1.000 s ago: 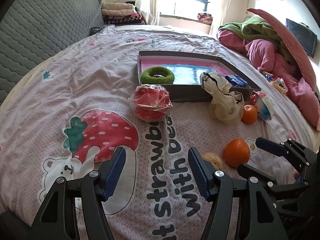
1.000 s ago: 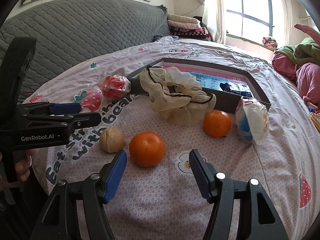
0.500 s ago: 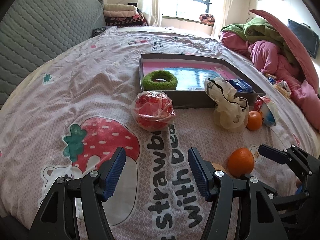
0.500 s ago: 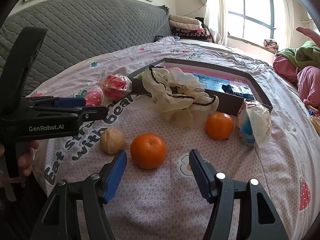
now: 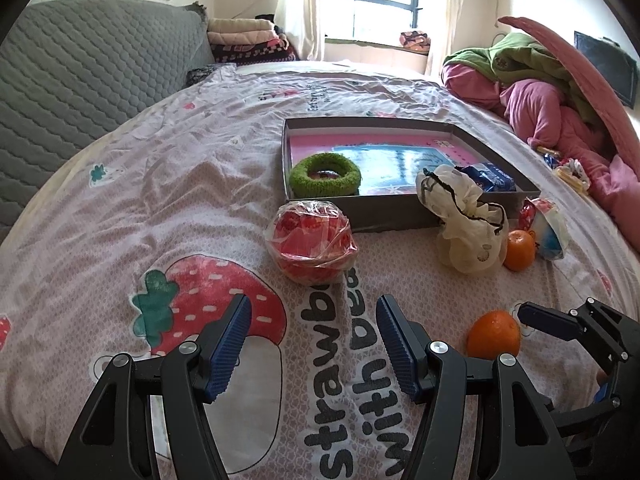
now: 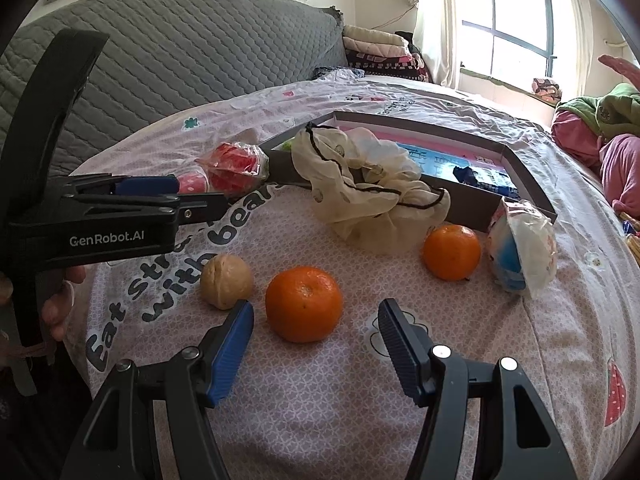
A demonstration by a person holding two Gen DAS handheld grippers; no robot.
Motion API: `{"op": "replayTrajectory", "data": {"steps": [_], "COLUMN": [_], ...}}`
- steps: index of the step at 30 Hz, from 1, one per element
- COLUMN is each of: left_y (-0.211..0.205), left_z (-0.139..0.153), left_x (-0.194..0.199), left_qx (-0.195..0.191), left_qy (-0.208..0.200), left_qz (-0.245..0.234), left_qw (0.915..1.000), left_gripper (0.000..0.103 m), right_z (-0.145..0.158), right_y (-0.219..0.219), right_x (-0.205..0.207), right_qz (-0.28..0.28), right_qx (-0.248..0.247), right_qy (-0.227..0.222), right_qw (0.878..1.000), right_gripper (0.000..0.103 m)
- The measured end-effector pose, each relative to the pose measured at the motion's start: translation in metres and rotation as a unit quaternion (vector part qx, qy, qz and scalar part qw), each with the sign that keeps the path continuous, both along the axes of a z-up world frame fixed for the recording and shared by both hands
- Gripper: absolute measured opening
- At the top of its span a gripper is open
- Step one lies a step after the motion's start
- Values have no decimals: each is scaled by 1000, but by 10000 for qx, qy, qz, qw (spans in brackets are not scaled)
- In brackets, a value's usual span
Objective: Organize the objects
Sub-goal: 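Move the left tool toward the red bagged ball while the right tool approaches a mandarin orange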
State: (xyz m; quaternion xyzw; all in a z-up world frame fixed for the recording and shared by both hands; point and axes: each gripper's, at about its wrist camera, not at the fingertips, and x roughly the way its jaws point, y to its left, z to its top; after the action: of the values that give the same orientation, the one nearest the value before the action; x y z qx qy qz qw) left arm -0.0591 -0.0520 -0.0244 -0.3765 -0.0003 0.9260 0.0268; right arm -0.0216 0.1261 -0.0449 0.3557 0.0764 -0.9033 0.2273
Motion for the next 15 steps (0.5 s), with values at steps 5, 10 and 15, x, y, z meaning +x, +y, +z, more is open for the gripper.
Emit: {"op": "replayTrajectory", "data": {"steps": [5, 10, 15], "left_y": [1, -2, -4], "left_z": [-2, -4, -5], "left_x": [-7, -17, -23], "left_qx": [-91, -135, -198], "left_qy": [-7, 21, 61], "left_qz": [42, 147, 172], "left_qw": [9999, 9998, 9996], "left_gripper": [66, 66, 66], "right_z": [1, 1, 0], "right_y": [1, 2, 0], "right_x": [-1, -2, -6], "right_qz": [-30, -54, -27], "right_qx": [-24, -33, -39], "right_qy": [15, 5, -17], "right_qw": [10000, 10000, 10000], "right_gripper": [64, 64, 64]}}
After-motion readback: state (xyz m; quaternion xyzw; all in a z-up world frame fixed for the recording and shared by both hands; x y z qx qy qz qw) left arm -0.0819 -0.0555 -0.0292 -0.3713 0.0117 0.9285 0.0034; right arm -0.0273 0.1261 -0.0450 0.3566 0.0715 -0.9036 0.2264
